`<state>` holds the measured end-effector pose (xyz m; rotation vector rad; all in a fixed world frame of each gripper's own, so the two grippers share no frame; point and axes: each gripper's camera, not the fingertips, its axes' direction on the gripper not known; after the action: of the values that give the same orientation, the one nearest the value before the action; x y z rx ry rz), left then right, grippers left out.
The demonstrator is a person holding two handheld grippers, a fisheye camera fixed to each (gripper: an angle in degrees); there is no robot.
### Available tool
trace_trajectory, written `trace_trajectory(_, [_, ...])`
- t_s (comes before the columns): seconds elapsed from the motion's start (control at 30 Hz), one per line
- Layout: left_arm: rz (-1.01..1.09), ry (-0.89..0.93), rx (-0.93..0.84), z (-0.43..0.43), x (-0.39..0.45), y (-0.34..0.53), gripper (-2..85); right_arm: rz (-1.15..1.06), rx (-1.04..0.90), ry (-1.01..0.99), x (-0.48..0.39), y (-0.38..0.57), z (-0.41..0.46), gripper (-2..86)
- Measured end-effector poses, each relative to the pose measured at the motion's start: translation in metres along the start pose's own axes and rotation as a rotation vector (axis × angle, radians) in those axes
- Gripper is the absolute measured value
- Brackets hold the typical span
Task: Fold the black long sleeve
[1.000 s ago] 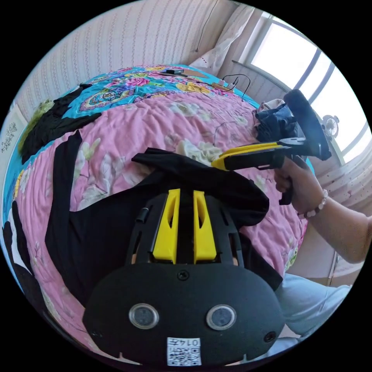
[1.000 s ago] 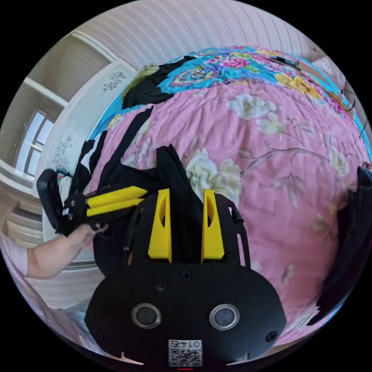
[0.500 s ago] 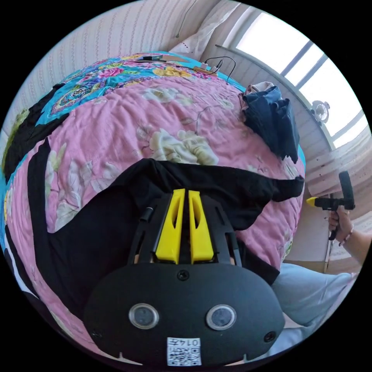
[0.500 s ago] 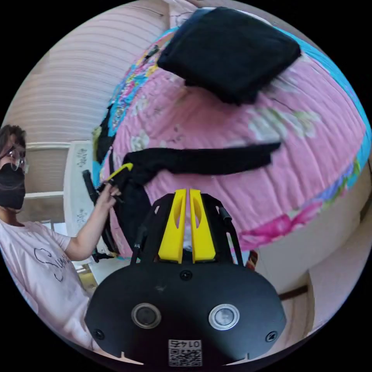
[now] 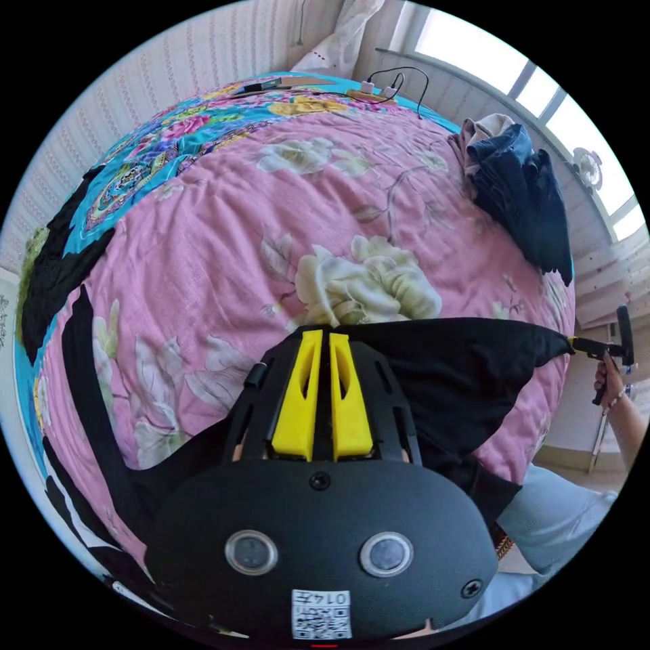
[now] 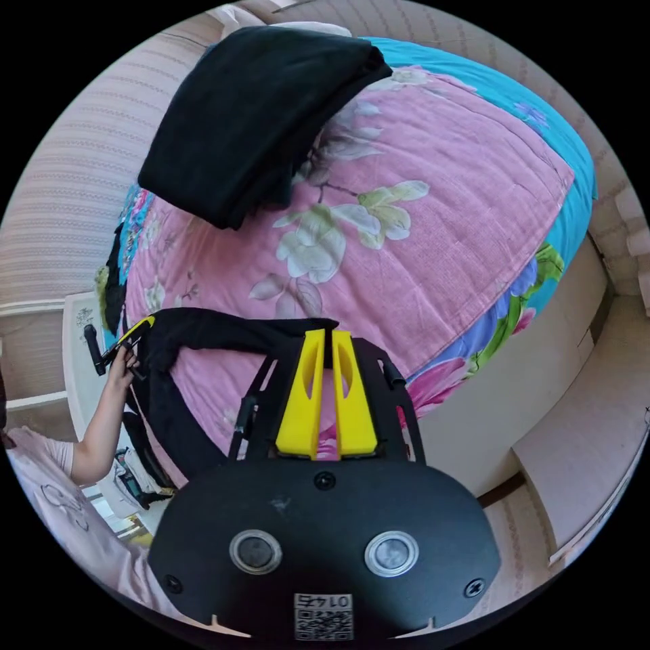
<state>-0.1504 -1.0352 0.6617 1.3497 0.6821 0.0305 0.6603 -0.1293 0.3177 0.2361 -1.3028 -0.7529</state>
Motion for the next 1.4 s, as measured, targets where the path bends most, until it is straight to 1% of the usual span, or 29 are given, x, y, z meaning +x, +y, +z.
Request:
trace_trajectory(0.07, [-0.002,0.034,-0.003,-0.003,-0.003,0.006,-0.4,-0.003,-0.005,-0.023,-0.005,0.011,-0.023,0.9])
trace_trajectory(0.17, [-0.014,0.086,0.072,-0.024,-0.009,0.019,-0.8,-0.002,-0.022,-0.096,-0.008,0.029,-0.064,0.5])
trace_trajectory(0.23, [0.015,0.099,0.104,-0.037,-0.008,0.024,-0.9,-0.030,-0.020,-0.087,-0.014,0.039,-0.084,0.6])
trace_trajectory(0.3, [0.036,0.067,0.133,-0.043,-0.005,0.030,-0.9,-0.097,-0.062,-0.014,-0.027,0.046,-0.092,1.1])
trace_trajectory(0.37, [0.042,0.056,0.132,-0.039,-0.003,0.031,-1.0,-0.114,-0.066,0.042,-0.033,0.048,-0.096,1.9])
trace_trajectory(0.43, [0.038,0.057,0.116,-0.032,-0.003,0.029,-1.0,-0.081,-0.020,0.103,-0.032,0.052,-0.105,4.6])
trace_trajectory(0.5, [0.036,0.052,0.112,-0.023,-0.002,0.029,-0.9,-0.066,-0.004,0.128,-0.039,0.059,-0.112,10.3])
trace_trajectory(0.6, [0.027,0.050,0.104,-0.013,-0.001,0.032,-0.9,-0.185,-0.071,0.177,-0.068,0.060,-0.099,12.5])
trace_trajectory(0.67, [0.008,0.059,0.100,-0.008,-0.001,0.034,-0.9,-0.216,-0.063,0.211,-0.076,0.054,-0.093,12.8])
trace_trajectory(0.73, [-0.010,0.074,0.103,-0.006,-0.001,0.037,-0.9,-0.189,-0.030,0.199,-0.069,0.044,-0.091,11.3])
trace_trajectory(0.77, [-0.015,0.078,0.108,-0.007,-0.001,0.038,-0.9,-0.155,-0.057,0.141,-0.056,0.038,-0.083,6.4])
trace_trajectory(0.8, [-0.016,0.080,0.115,-0.008,-0.001,0.039,-0.9,-0.141,-0.126,0.025,-0.044,0.036,-0.073,3.3])
trace_trajectory(0.83, [-0.016,0.082,0.118,-0.008,-0.001,0.039,-0.9,-0.133,-0.148,-0.023,-0.039,0.036,-0.070,2.6])
trace_trajectory(0.87, [-0.010,0.086,0.126,-0.011,0.000,0.040,-0.9,-0.116,-0.130,-0.053,-0.033,0.042,-0.075,1.7])
trace_trajectory(0.93, [0.024,0.090,0.156,-0.022,0.004,0.043,-0.9,-0.109,-0.091,-0.049,-0.031,0.054,-0.096,1.1])
trace_trajectory(1.0, [0.076,0.070,0.196,-0.041,0.008,0.051,-0.9,-0.107,-0.075,-0.159,-0.032,0.068,-0.127,0.6])
trace_trajectory(1.03, [0.079,0.063,0.201,-0.046,0.008,0.052,-0.9,-0.111,-0.073,-0.174,-0.033,0.069,-0.135,0.5])
trace_trajectory(1.1, [0.066,0.067,0.237,-0.063,0.007,0.051,-0.9,-0.142,-0.056,-0.187,-0.036,0.064,-0.161,0.3])
trace_trajectory(1.23, [0.030,0.058,0.267,-0.065,0.008,0.027,-0.9,-0.162,-0.045,-0.175,-0.027,0.018,-0.160,0.1])
trace_trajectory(1.33, [-0.012,0.017,0.211,-0.031,0.007,-0.007,-0.9,-0.146,-0.063,-0.149,-0.011,-0.035,-0.121,0.1])
trace_trajectory(1.4, [-0.073,-0.034,0.125,0.006,0.003,-0.029,-0.8,-0.123,-0.063,-0.049,0.002,-0.065,-0.087,0.5])
